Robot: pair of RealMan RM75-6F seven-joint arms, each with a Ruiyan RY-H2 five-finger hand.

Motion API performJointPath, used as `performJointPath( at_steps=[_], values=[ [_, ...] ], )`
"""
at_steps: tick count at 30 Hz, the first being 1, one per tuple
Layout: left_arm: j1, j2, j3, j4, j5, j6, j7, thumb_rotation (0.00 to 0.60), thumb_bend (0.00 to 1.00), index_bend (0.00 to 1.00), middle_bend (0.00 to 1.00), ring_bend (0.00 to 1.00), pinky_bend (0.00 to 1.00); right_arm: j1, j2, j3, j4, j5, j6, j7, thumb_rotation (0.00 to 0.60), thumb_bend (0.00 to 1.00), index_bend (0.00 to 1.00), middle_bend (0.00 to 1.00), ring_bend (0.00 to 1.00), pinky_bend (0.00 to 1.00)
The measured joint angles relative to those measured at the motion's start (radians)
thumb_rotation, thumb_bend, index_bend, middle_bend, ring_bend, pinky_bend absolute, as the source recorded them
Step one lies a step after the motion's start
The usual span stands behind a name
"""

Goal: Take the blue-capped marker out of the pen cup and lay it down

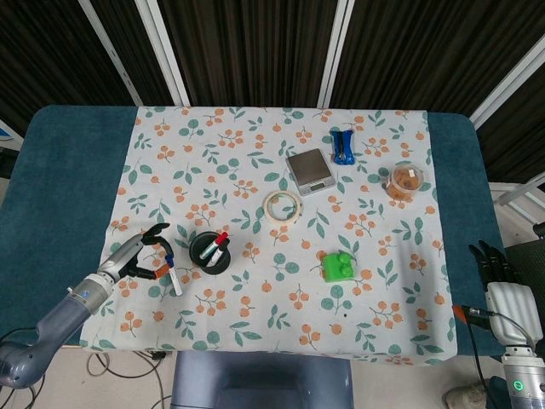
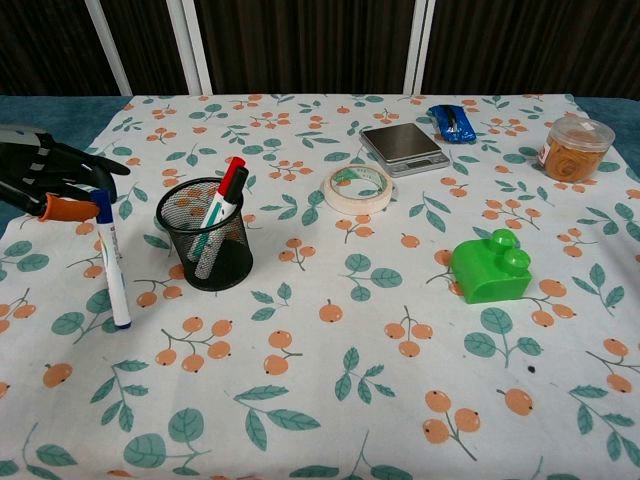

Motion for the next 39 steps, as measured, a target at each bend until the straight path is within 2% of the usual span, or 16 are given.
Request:
performJointPath(
  at_steps=[6,12,18,21,24,28,31,34,39],
  values=[
    [-0.006,0.007,-0.014,-0.014,-0.028,0.015,0.010,0.600,0.27,0.29,0.02,0.00,0.00,0.000,0.001,0.000,0.000,0.001,-0.001,0.002,0.600,0.13,0.07,0.00,0.05,0.17],
    [0.000,0.033,-0.046,-0.044,-0.028,0.082,0.028,0.600,0.24,0.22,0.02,0.00,0.00,0.000,0.001,-0.001,-0.001,0.002,-0.003,0.001,0.600,0.13,0.07,0.00,0.05,0.17],
    [0.023,0.055,-0.071,-0.084,-0.013,0.223,0.102,0.600,0.24,0.22,0.02,0.00,0.00,0.000,0.001,-0.001,-0.003,0.005,-0.004,0.000,0.600,0.13,0.07,0.00,0.05,0.17],
    [0.045,0.057,-0.068,-0.084,0.015,0.320,0.194,0.600,0.24,0.22,0.02,0.00,0.00,0.000,0.000,0.000,0.000,-0.003,0.002,0.007,0.600,0.13,0.07,0.00,0.05,0.17],
    [0.074,0.038,-0.056,-0.061,0.051,0.450,0.354,0.600,0.24,0.21,0.02,0.00,0.00,0.000,-0.001,-0.001,0.006,-0.008,0.004,0.011,0.600,0.13,0.07,0.00,0.05,0.17],
    [0.138,0.003,-0.018,-0.031,0.121,0.672,0.614,0.600,0.24,0.20,0.00,0.00,0.00,-0.001,-0.003,0.000,0.008,-0.008,0.007,0.007,0.600,0.13,0.07,0.00,0.05,0.17],
    [0.188,-0.002,0.026,-0.021,0.172,0.786,0.717,0.600,0.24,0.19,0.00,0.00,0.00,-0.001,-0.005,0.000,0.010,-0.007,0.009,0.003,0.600,0.13,0.07,0.00,0.04,0.17],
    [0.256,-0.002,0.088,-0.005,0.232,0.823,0.725,0.600,0.24,0.19,0.00,0.00,0.00,-0.001,-0.006,0.001,0.012,-0.012,0.014,0.003,0.600,0.13,0.07,0.00,0.04,0.17],
    [0.378,-0.008,0.183,0.044,0.311,0.897,0.641,0.600,0.24,0.18,0.00,0.00,0.00,-0.001,-0.010,0.002,0.025,-0.029,0.027,0.003,0.600,0.13,0.07,0.00,0.04,0.17]
  ],
)
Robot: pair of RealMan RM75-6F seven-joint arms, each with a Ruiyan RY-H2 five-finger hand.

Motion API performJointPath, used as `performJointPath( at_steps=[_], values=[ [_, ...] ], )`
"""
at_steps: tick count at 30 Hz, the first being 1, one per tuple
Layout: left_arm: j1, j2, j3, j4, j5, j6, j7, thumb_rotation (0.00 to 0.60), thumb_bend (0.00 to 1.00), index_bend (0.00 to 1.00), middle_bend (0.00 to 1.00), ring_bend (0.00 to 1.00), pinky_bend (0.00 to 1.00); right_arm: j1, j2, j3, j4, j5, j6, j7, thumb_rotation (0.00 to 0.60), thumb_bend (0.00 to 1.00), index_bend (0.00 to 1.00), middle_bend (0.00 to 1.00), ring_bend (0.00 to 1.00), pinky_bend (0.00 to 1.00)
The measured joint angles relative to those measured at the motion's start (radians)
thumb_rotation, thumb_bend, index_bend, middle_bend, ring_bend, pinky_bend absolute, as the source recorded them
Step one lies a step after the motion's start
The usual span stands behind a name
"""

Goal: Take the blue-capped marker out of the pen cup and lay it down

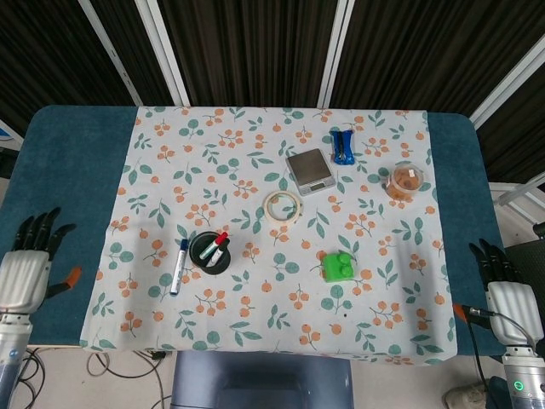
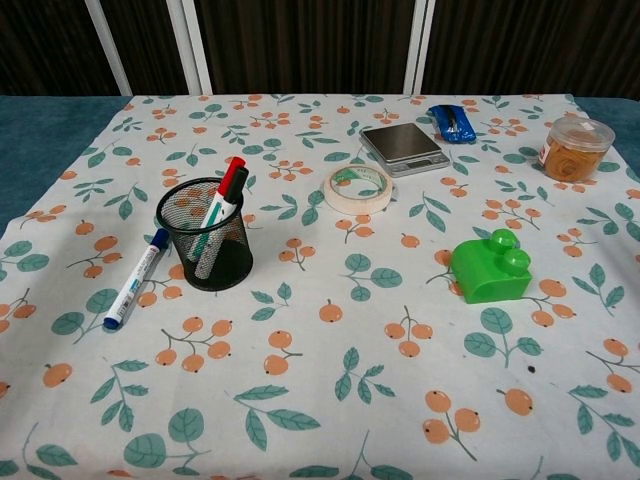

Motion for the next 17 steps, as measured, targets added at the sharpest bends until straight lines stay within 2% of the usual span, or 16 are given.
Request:
performJointPath(
  at_steps=[2,6,10,17],
  values=[
    [0.038,-0.001,0.028,0.024,0.018,0.019,-0.046,0.600,0.23,0.17,0.00,0.00,0.00,0.000,-0.002,-0.001,0.007,-0.011,0.006,0.001,0.600,0.13,0.08,0.00,0.04,0.17],
    [0.065,0.003,0.047,0.050,0.037,0.023,-0.129,0.600,0.23,0.16,0.00,0.00,0.00,0.002,-0.008,-0.001,0.023,-0.034,0.021,0.002,0.600,0.13,0.07,0.00,0.04,0.17],
    [0.076,0.017,0.050,0.070,0.060,0.015,-0.195,0.600,0.23,0.16,0.00,0.00,0.00,0.003,-0.014,-0.003,0.039,-0.052,0.034,0.002,0.600,0.13,0.07,0.00,0.04,0.17],
    [0.092,0.031,0.028,0.067,0.056,0.020,-0.213,0.600,0.23,0.16,0.00,0.00,0.00,0.005,-0.017,-0.006,0.046,-0.060,0.034,0.003,0.600,0.13,0.08,0.00,0.04,0.17]
  ],
)
